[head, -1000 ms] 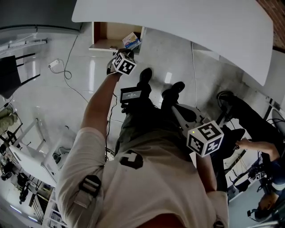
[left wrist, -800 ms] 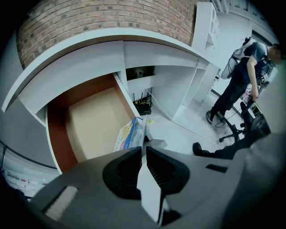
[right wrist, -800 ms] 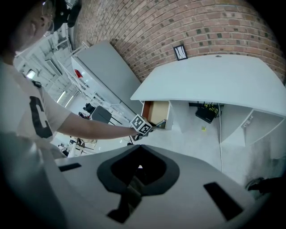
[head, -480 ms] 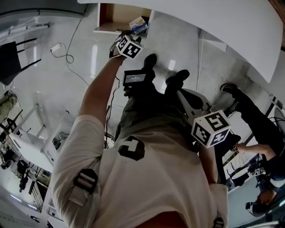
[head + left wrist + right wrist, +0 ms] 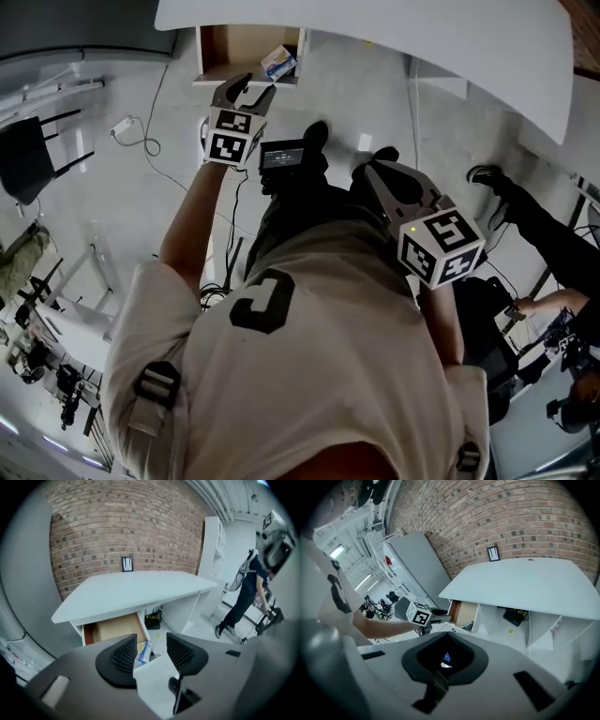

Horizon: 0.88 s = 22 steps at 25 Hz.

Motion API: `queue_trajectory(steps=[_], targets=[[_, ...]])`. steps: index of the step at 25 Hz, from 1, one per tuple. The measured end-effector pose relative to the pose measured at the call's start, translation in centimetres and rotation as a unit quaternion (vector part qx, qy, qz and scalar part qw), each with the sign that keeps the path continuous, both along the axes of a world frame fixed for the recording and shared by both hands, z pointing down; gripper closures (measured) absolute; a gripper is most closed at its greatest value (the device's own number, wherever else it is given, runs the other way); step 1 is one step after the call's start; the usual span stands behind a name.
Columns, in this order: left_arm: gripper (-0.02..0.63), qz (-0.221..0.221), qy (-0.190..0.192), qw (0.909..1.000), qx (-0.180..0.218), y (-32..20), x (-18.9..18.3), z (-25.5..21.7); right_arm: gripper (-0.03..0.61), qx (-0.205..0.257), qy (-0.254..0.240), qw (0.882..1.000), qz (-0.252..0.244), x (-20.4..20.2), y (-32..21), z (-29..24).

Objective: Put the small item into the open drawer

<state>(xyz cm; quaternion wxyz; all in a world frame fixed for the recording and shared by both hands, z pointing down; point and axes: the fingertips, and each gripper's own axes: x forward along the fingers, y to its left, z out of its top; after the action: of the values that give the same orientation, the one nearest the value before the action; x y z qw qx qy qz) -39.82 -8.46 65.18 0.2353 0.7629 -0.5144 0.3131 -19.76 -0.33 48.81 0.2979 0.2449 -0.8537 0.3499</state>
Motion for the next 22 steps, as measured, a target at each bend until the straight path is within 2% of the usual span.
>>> queue_trajectory(steps=[1, 5, 10, 12, 17, 20, 22], targets=[[0.43, 0.006, 0.019, 0.9997, 0.015, 0.1, 0.9, -2.0, 0.577, 0.008, -0.001, 1.0, 0.003, 0.1, -0.1, -0.4], [0.585, 0.046, 0.075, 0.9939, 0.066, 1.2, 5.8, -8.1, 0.577, 0.036, -0.001, 0.999, 0.012, 0.8, 0.5, -1.4], [0.598, 0.147, 0.082, 0.98, 0.106, 1.2, 11.1, -12.7, 0.577, 0.08, 0.007, 0.996, 0.039, 1.4, 0.4, -2.8], [0.598, 0.173, 0.081, 0.9738, 0.123, 1.0, 12.7, -14.7, 0.577, 0.095, 0.003, 0.994, 0.049, 2.1, 0.3, -3.6], [0.598, 0.2, 0.059, 0.9653, 0.158, 0.9, 14.8, -18.0, 0.577, 0.128, -0.009, 0.99, 0.067, 3.9, 0.1, -5.2], [0.598, 0.208, 0.067, 0.962, 0.164, 1.3, 16.7, -19.3, 0.577, 0.139, -0.014, 0.987, 0.078, 5.5, 0.5, -5.5], [0.598, 0.217, 0.078, 0.9589, 0.165, 2.1, 19.1, -20.3, 0.577, 0.146, -0.018, 0.985, 0.088, 7.5, 1.2, -6.0]])
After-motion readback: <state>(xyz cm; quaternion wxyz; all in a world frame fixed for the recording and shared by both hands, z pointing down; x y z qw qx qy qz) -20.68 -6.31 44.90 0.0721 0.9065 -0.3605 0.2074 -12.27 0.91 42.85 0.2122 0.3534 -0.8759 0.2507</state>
